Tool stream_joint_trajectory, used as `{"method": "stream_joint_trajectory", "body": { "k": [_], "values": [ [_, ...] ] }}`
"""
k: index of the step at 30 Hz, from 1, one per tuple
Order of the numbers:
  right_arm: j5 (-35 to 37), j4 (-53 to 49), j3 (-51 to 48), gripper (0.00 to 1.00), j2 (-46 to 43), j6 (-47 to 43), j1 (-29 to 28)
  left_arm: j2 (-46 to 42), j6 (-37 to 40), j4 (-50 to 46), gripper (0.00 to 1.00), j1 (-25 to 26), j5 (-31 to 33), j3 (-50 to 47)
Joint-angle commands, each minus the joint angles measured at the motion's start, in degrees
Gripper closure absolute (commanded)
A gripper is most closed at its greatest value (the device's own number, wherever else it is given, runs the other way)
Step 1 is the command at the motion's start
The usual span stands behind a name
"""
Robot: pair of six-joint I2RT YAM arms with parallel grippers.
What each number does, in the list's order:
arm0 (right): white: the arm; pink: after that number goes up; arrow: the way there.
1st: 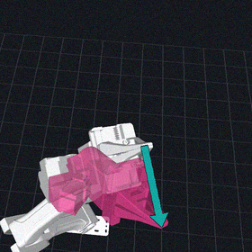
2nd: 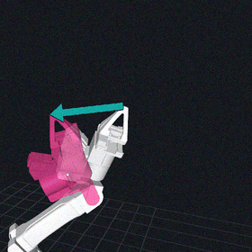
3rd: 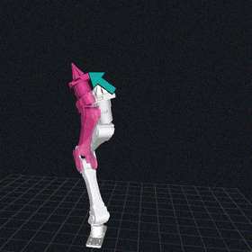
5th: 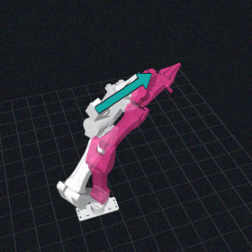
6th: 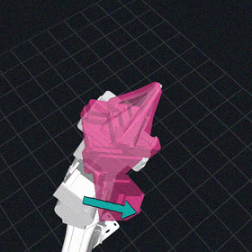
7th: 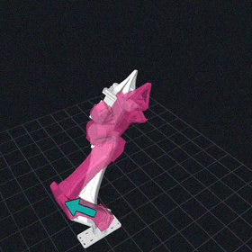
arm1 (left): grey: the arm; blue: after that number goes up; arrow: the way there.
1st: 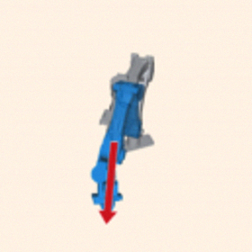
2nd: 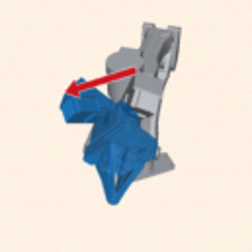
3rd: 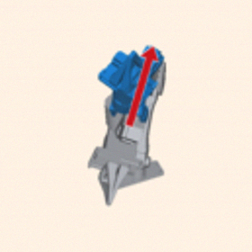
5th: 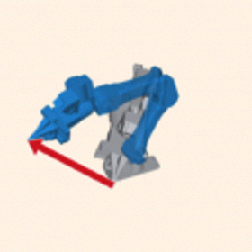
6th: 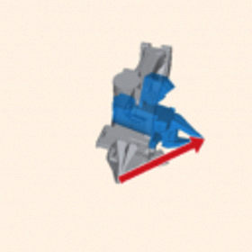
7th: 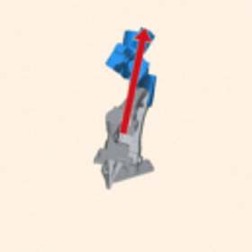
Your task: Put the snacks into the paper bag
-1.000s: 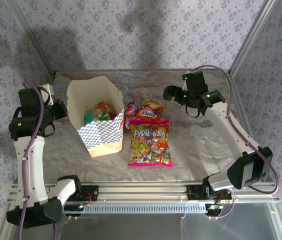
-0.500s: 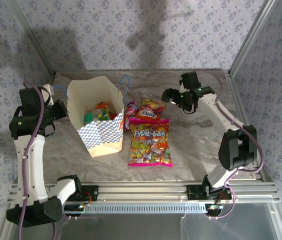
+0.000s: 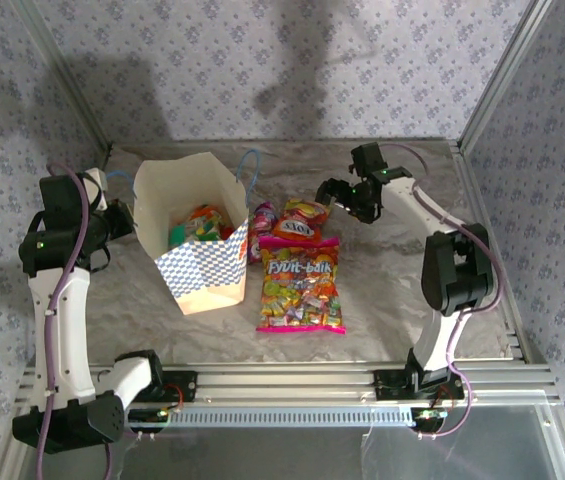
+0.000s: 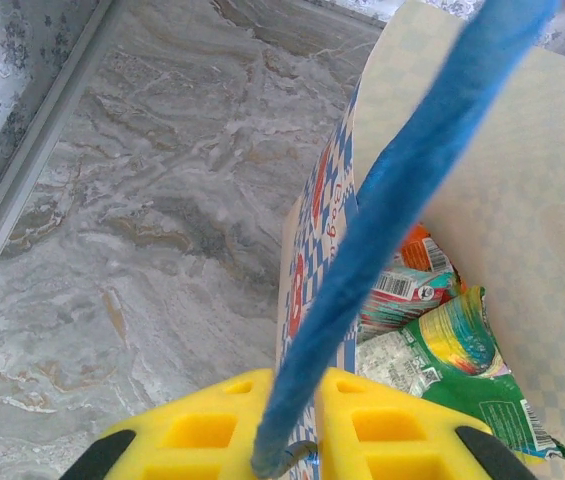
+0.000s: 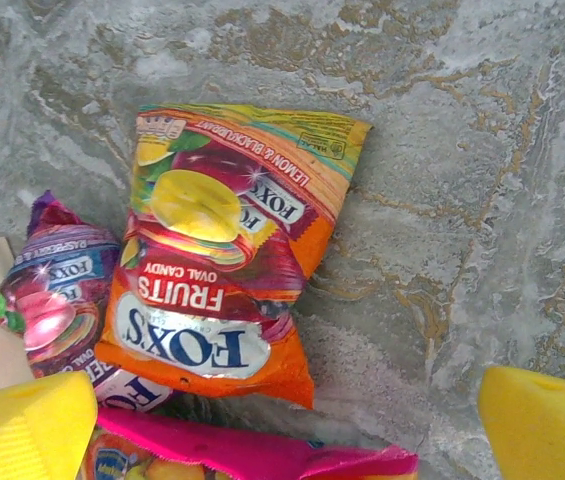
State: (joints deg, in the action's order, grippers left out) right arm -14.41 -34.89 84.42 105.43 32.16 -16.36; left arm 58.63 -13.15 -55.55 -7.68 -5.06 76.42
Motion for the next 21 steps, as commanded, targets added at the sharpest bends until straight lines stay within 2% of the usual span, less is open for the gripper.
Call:
{"method": "stream_joint_trajectory", "body": {
  "k": [1, 12, 21],
  "values": [
    [-0.4, -0.3, 2.5, 0.00, 2.1, 1.3, 0.3, 0.0, -0.1, -1.1, 0.81, 0.4, 0.9, 1.1],
    [-3.7, 0.1, 5.5, 0.00, 8.3, 1.3, -0.3, 0.2, 0.4, -0.7, 0.78, 0.4, 0.8, 0.1],
    [-3.4, -0.7, 8.4, 0.00, 12.2, 1.0, -1.6, -0.3, 0.7, -0.7, 0.78, 0.4, 1.1, -0.1]
  ]
}}
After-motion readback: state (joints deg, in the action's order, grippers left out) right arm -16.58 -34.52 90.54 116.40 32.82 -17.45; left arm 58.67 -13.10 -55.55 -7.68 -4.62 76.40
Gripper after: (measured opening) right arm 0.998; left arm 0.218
